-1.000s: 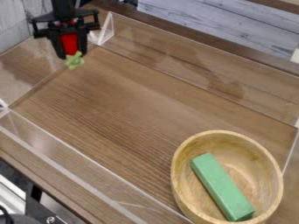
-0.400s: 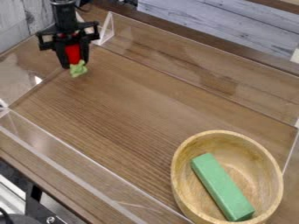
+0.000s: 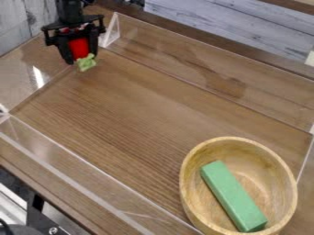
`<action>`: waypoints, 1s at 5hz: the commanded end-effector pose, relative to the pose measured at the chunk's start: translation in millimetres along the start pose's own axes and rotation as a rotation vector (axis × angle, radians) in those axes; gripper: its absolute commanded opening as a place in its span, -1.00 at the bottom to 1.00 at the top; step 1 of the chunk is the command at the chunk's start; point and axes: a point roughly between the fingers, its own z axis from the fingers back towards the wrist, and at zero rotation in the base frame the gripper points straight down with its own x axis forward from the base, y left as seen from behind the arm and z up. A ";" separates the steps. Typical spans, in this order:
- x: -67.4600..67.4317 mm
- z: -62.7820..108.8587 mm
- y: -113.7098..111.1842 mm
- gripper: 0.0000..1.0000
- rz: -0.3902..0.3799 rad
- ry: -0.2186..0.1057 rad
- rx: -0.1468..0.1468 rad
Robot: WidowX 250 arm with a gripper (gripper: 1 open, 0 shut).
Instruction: Move the red object to the left side of the table
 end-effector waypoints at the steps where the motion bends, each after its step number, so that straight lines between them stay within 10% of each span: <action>1: 1.1 22.6 -7.1 -1.00 0.035 -0.044 -0.023; 2: 1.7 26.6 -9.3 -1.00 0.084 -0.027 -0.023; 3: 6.4 13.3 -19.8 1.00 0.107 -0.025 -0.011; 4: 14.1 0.8 -30.2 -1.00 0.133 -0.021 -0.005; 5: 14.9 -11.9 -28.7 1.00 0.127 -0.021 0.006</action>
